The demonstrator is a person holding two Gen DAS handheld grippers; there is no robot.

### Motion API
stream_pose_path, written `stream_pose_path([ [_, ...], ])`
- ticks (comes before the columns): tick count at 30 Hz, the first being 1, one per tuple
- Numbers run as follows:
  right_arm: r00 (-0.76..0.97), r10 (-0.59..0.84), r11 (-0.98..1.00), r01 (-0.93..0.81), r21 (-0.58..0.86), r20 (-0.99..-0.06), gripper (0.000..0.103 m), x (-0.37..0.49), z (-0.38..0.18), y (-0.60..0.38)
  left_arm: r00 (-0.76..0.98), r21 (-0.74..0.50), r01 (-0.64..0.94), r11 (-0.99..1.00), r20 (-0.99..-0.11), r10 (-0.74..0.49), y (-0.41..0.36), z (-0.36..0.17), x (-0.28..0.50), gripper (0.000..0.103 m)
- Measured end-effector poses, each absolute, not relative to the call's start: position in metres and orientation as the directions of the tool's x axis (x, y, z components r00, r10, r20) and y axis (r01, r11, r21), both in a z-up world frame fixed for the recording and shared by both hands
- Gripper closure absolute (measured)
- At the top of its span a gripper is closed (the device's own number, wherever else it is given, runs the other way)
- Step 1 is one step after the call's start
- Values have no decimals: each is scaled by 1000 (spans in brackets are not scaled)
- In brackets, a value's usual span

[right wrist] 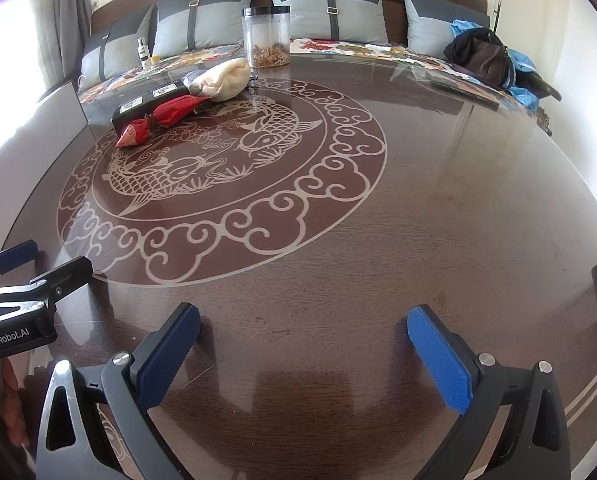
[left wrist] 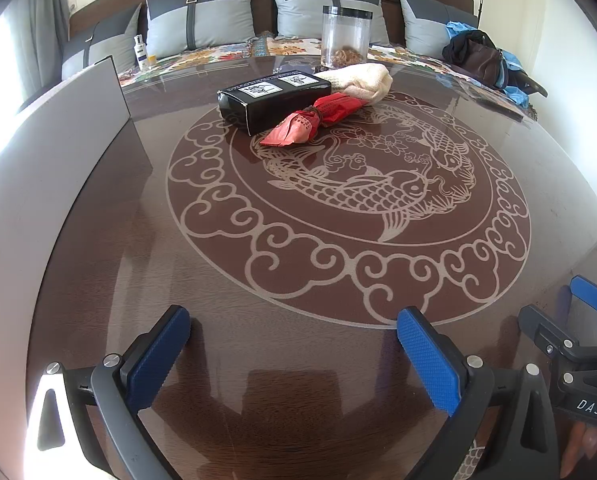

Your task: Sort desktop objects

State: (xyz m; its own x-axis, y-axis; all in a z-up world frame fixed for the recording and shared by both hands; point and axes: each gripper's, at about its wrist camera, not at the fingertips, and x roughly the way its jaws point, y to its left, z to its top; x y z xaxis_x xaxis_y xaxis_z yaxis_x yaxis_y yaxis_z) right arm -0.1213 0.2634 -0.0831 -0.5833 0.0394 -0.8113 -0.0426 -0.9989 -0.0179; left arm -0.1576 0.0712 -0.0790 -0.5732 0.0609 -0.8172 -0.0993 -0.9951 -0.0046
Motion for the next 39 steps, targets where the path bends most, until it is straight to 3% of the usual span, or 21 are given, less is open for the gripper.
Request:
stream_pose_path([
  [20,-583,39,-999,-42,-18,-811,0,-121,-83,263,-551,-2,-133,-991,-831,75,72,-78,-164,0],
  [24,-583,39,-999,-42,-18,-811,0,-121,-83,263,-482,-13,-189,-982,-870,104,70,-72,-193,0],
  [32,-583,39,-999,-42,-18,-811,0,-121,-83,263,-569,67,-245,-967,-818,87,83,-33,-274,0],
  [39,-583,39,-999,-43,-18,-812,0,-121,-83,263,-478,86,-275,-958,-877,58,109,-66,-326,0],
])
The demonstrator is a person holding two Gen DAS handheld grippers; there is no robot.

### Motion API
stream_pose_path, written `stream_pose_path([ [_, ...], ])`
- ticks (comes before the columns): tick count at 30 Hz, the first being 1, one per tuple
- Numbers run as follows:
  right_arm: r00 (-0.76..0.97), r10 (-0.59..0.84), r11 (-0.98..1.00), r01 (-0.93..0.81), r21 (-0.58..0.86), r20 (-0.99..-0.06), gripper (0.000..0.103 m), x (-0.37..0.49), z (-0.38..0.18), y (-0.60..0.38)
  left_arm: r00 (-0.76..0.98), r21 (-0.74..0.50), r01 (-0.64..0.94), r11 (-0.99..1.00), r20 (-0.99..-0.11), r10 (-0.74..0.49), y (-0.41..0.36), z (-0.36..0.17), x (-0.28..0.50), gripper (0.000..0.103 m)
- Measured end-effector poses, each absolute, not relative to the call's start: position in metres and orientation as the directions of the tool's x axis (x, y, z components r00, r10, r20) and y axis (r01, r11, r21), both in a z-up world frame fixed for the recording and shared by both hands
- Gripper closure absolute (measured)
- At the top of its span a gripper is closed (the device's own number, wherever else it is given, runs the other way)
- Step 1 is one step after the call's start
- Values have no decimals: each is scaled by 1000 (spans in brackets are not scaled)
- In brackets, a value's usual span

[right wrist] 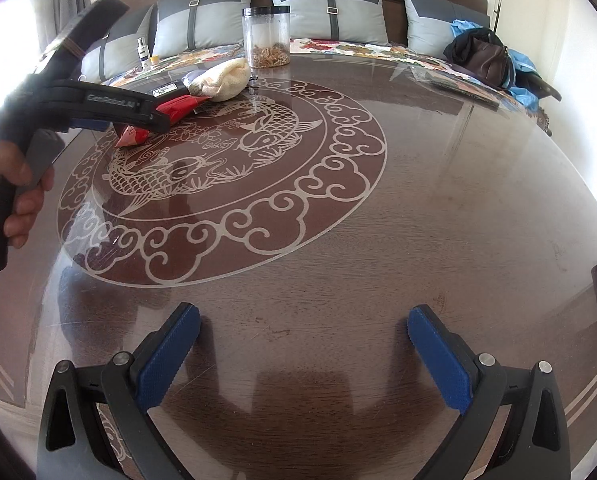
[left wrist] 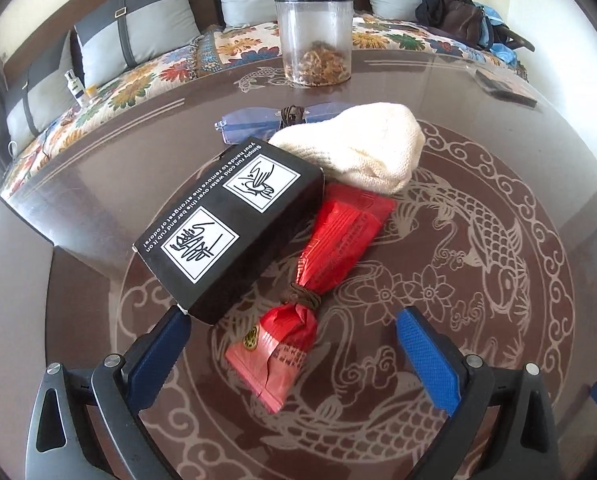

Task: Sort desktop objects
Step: 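Lower the left tool onto the red tied packet and close on it, then lift the red packet with the left tool and hold it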

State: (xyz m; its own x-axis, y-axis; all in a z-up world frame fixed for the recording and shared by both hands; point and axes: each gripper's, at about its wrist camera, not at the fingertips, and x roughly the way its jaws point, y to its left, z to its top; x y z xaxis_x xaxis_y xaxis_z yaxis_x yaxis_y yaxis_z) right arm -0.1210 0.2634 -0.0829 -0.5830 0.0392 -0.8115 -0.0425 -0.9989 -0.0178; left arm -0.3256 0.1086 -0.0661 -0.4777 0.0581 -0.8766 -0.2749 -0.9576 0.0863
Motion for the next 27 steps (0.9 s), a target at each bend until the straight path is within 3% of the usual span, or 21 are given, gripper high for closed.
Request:
stream_pose_path([
  [5,-583,38,-999,-42,-17,-811,0,-121,-82,263,-473,-12,-216,-976,-873,115,99,-70,-335,0],
  [6,-583,38,-999,-42,-17,-811,0,-122,-83,263,-488,3,-219,-976,-866,107,99,-69,-333,10],
  [7,-583,39,-999,-42,-17,-812,0,-121,-83,263,-509,1,-229,-973,-853,119,99,-65,-328,30],
  [8,-582,39,-999,-42,-18,-812,0,-122,-83,263,-524,0,-236,-972,-842,127,98,-62,-324,43],
  [9,-583,38,-999,-42,-17,-812,0,-121,-83,264,-527,-5,-244,-970,-839,137,97,-59,-320,67],
  [10,-583,38,-999,-42,-17,-812,0,-121,-83,264,-520,-8,-247,-969,-843,140,97,-58,-318,76],
  [14,-582,39,-999,-42,-17,-812,0,-122,-83,264,-531,27,-235,-972,-841,106,94,-58,-287,80],
  [24,-583,39,-999,-42,-17,-812,0,-122,-83,265,-573,-4,21,-1000,-820,-9,22,-62,-164,80],
  [26,-583,39,-999,-42,-18,-812,0,-122,-83,264,-579,-25,49,-998,-816,-8,10,-64,-158,77],
  [27,-583,39,-999,-42,-18,-812,0,-122,-83,264,-580,-39,52,-998,-815,2,6,-64,-158,68],
])
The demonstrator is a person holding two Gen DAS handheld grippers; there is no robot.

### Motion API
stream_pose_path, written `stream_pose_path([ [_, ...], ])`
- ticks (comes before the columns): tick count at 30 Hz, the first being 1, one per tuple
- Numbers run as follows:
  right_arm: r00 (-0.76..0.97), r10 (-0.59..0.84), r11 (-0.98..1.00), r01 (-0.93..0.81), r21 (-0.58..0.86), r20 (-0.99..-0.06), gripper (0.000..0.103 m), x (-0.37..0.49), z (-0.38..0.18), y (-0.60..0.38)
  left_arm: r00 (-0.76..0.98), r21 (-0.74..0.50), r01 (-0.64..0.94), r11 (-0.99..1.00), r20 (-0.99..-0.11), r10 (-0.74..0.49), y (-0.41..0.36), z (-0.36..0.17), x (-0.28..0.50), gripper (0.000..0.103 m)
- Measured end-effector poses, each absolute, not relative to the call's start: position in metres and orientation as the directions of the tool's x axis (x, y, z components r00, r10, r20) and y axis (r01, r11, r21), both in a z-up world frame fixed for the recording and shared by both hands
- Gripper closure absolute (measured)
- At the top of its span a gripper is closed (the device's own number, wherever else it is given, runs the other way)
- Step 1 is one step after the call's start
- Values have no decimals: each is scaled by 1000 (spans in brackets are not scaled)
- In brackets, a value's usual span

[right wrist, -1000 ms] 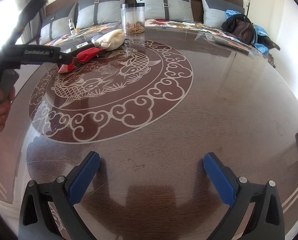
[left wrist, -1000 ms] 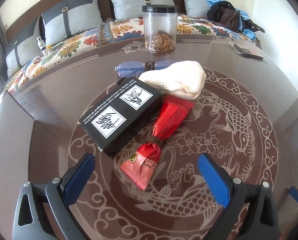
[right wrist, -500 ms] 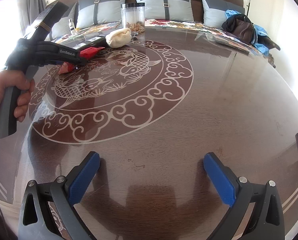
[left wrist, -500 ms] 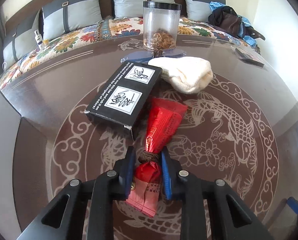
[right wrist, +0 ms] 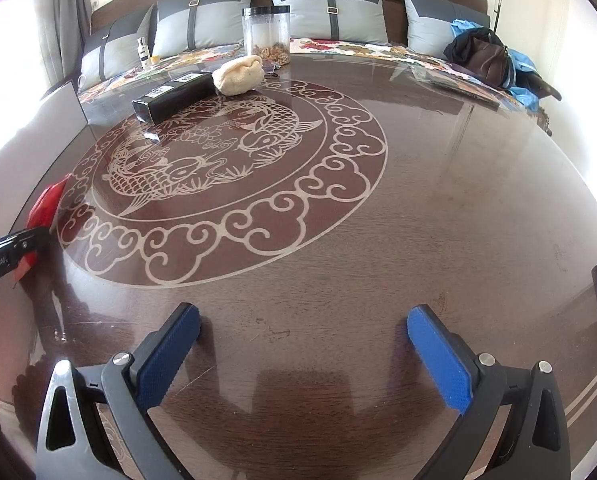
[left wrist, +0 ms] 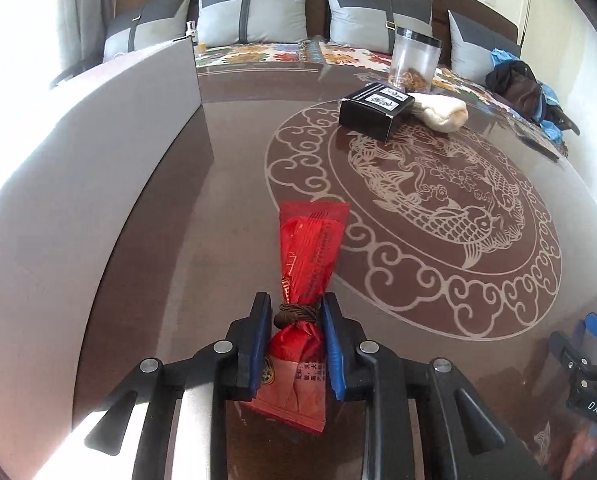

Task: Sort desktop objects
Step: 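Lift the red packet with the left tool and hold it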

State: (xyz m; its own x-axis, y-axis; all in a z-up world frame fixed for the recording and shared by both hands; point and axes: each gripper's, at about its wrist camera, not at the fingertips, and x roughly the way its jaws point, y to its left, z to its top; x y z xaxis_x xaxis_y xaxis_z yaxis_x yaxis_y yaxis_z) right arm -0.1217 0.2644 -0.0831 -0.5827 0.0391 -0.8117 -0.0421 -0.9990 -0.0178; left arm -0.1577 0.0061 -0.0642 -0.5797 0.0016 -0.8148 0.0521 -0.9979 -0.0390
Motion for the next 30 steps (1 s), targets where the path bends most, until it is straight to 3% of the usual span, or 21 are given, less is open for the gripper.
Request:
stream_pose_path([
  [3,-583,39,-999,-42,-18,-812,0,-122,-83,264,-561,-19,39,-999,-828,-6,5,-70,-165,11],
  [11,-583,38,-999,-42,-17,-812,0,-122,-83,264,-565,1,26,-1000,-825,-16,8,-78,-169,0],
  [30,-583,38,-999,-42,-17,-812,0,-122,-83,265,-569,3,29,-1000,-822,-19,7,-79,-167,0],
])
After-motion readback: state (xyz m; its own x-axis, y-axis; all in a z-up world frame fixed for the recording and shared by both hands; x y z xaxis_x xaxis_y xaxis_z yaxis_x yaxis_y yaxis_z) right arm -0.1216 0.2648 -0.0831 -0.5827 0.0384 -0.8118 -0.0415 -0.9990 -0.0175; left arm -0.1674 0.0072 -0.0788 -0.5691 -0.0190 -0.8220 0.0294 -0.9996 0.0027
